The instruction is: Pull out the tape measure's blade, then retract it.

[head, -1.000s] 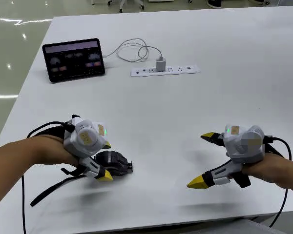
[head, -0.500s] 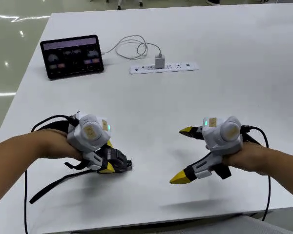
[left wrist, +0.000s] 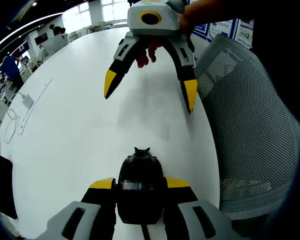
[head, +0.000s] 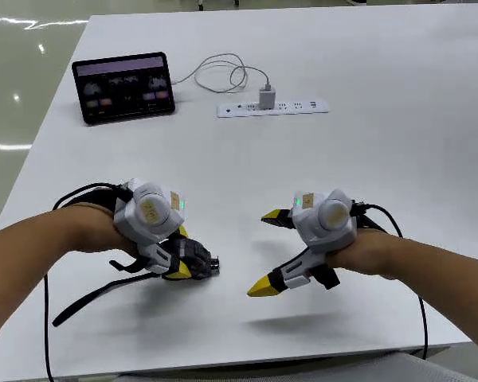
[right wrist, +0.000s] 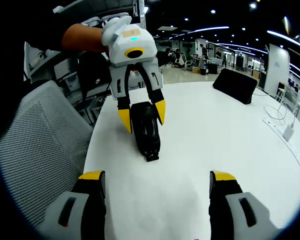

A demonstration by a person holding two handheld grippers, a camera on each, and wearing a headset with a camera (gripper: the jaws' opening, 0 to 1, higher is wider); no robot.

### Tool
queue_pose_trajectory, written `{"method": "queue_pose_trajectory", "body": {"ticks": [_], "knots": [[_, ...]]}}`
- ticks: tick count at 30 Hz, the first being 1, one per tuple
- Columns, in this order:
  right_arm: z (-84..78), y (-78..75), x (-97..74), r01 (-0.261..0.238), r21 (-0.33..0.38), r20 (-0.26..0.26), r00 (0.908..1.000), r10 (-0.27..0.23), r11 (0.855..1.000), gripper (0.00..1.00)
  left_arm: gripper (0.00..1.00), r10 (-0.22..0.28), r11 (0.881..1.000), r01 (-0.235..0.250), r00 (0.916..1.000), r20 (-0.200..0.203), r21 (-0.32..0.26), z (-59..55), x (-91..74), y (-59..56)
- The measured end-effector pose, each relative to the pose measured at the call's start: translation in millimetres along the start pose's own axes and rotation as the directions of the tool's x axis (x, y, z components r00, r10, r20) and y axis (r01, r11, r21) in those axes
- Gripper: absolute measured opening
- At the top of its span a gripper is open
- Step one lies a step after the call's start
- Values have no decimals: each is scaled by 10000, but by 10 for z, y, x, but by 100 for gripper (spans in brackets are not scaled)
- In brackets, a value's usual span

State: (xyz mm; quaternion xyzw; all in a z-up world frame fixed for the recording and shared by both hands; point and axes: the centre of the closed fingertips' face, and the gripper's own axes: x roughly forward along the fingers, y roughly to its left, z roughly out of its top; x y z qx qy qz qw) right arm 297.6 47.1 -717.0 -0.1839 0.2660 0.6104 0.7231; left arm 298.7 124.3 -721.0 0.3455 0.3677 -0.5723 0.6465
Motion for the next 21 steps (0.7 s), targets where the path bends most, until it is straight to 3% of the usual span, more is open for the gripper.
{"method": "queue_pose_trajectory", "body": {"ticks": [3, 7, 10, 15, 21], "knots": [[26, 20, 80, -106, 86, -36, 9999, 107, 9999, 84, 32, 3, 9998, -3, 10000, 0, 217, 1, -1, -9], [71, 49, 153, -244, -145, -100, 9997, 242, 9996, 81, 32, -3, 10000, 3, 10000, 73, 77, 7, 0, 0], [118, 30, 228, -129, -520, -96, 9999, 124, 9986, 71, 32, -60, 10000, 59, 9997, 257, 42, 5, -9, -1], [201, 56, 358, -297, -757, -94, 9995, 291, 9967, 65, 32, -125, 9996, 128, 9999, -118, 232, 7, 12, -14], [160, 20, 465, -373, -718, -241, 9991, 356, 9967, 58, 32, -93, 9998, 100, 9991, -406, 186, -14, 17, -8]]}}
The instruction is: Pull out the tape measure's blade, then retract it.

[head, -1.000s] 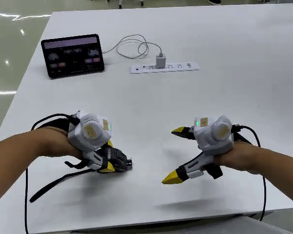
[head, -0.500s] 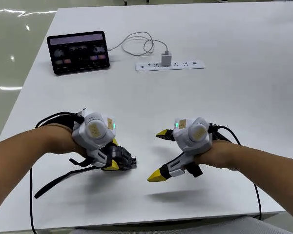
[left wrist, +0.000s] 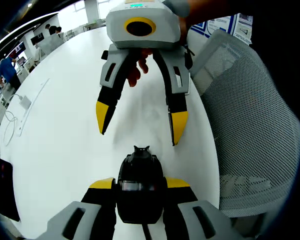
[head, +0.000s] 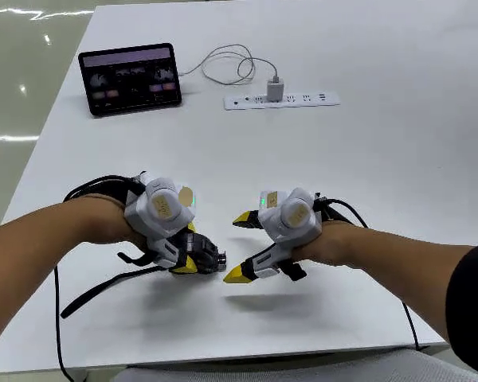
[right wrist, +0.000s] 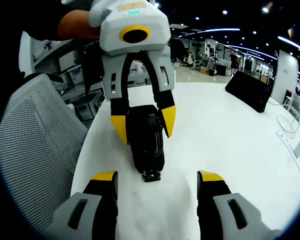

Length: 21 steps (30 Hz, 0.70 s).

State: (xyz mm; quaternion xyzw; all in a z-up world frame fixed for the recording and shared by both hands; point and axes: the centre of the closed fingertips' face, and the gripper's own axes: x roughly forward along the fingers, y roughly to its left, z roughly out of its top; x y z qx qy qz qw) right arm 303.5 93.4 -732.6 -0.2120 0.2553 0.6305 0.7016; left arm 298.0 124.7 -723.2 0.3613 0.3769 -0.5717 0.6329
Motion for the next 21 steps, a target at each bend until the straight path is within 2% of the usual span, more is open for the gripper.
{"method": "queue_pose_trajectory", "body": {"ticks": [7, 10, 14, 19, 21], "knots": [[-84, 38, 61, -239, -361, -427, 9988, 223, 9991, 47, 32, 5, 9999, -6, 9999, -101, -128, -9, 7, 8], [-90, 48, 105, -225, -481, -515, 9985, 200, 9986, 38, 32, 3, 9999, -4, 9999, -125, -136, -12, 8, 1], [-123, 104, 150, -467, -865, -797, 9960, 398, 9952, 31, 32, 13, 9998, -16, 9998, -185, -180, -20, 10, 7], [-111, 63, 173, -333, -913, -791, 9965, 261, 9953, 26, 32, 17, 9997, -21, 9998, -193, -235, -22, 12, 11], [-107, 60, 180, -357, -915, -793, 9964, 284, 9952, 20, 32, 29, 9997, -34, 9998, -182, -244, -22, 11, 11]]}}
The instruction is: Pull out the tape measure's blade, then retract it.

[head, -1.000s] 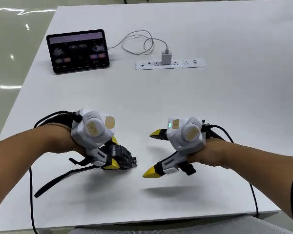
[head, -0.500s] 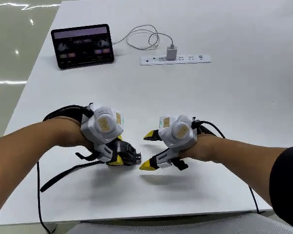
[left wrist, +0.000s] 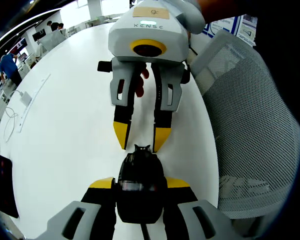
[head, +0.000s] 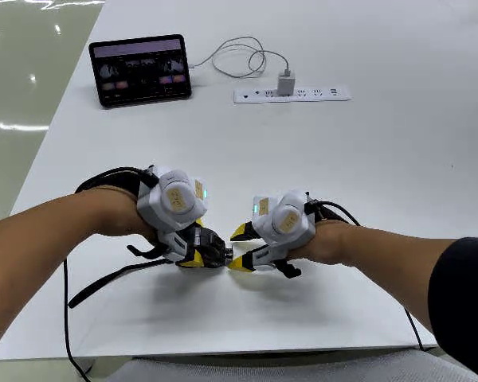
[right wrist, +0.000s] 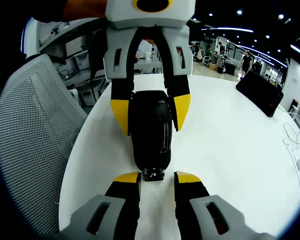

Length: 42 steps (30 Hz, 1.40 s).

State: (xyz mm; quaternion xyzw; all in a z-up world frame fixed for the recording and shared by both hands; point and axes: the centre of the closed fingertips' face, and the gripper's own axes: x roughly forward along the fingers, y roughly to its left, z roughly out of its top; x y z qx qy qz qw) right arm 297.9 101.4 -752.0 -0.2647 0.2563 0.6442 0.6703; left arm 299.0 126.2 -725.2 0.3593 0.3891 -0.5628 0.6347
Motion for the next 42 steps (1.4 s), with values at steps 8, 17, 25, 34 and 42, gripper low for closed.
{"method": "queue_pose_trajectory", "body": {"ticks": [8, 17, 25, 34, 42], "knots": [[-18, 64, 57, -340, -131, -157, 9993, 338, 9993, 12, 32, 28, 10000, -29, 10000, -15, -81, -4, 2, 1], [-38, 21, 40, -335, -432, -260, 9991, 324, 9985, 10, 32, 63, 9998, -63, 10000, -12, -187, -10, 0, 5], [-51, 52, 16, -504, -310, -183, 9986, 498, 9982, 10, 32, 15, 10000, -14, 10000, 74, -86, 3, 8, -10], [-119, 46, -56, -536, -45, -88, 9985, 536, 9986, 10, 32, 3, 9998, 0, 9999, 143, -209, 9, 10, -12], [-137, 48, -69, -568, 88, -179, 9982, 570, 9983, 11, 32, 52, 9996, -47, 9998, 186, -274, 15, 11, -11]]}}
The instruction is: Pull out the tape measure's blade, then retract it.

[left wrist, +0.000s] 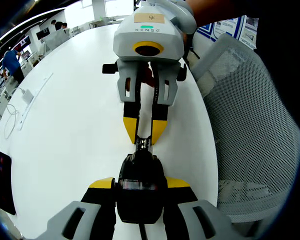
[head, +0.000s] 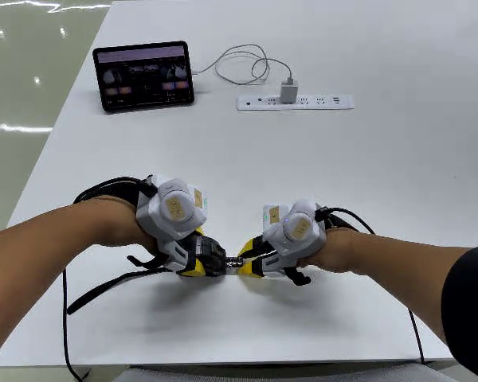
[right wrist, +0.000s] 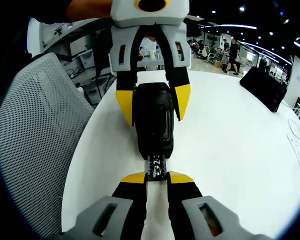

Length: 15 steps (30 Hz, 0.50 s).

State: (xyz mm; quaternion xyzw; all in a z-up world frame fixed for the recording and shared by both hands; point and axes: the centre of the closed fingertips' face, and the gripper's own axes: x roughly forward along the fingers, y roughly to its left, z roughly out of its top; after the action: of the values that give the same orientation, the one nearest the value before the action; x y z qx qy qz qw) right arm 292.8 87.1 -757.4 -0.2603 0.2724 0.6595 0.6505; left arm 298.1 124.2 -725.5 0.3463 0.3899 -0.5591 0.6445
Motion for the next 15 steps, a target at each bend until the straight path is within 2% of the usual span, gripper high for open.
{"method": "queue_pose_trajectory", "body": {"ticks": [6, 9, 12, 15], "knots": [[20, 4, 43, -73, -237, -314, 9995, 66, 9997, 12, 32, -7, 10000, 7, 10000, -43, 23, 15, 16, -7], [90, 6, 91, -26, -39, -135, 9999, 26, 10000, 13, 32, -23, 10000, 23, 10000, -21, 16, 9, 12, -4], [98, 5, 159, -10, -199, -179, 9998, 7, 9998, 13, 32, -2, 10000, 2, 10000, -4, 24, 12, 10, -7], [105, -5, 126, -51, -124, 22, 10000, 51, 9999, 12, 32, -18, 10000, 18, 10000, 11, 10, 10, 7, -2]]}}
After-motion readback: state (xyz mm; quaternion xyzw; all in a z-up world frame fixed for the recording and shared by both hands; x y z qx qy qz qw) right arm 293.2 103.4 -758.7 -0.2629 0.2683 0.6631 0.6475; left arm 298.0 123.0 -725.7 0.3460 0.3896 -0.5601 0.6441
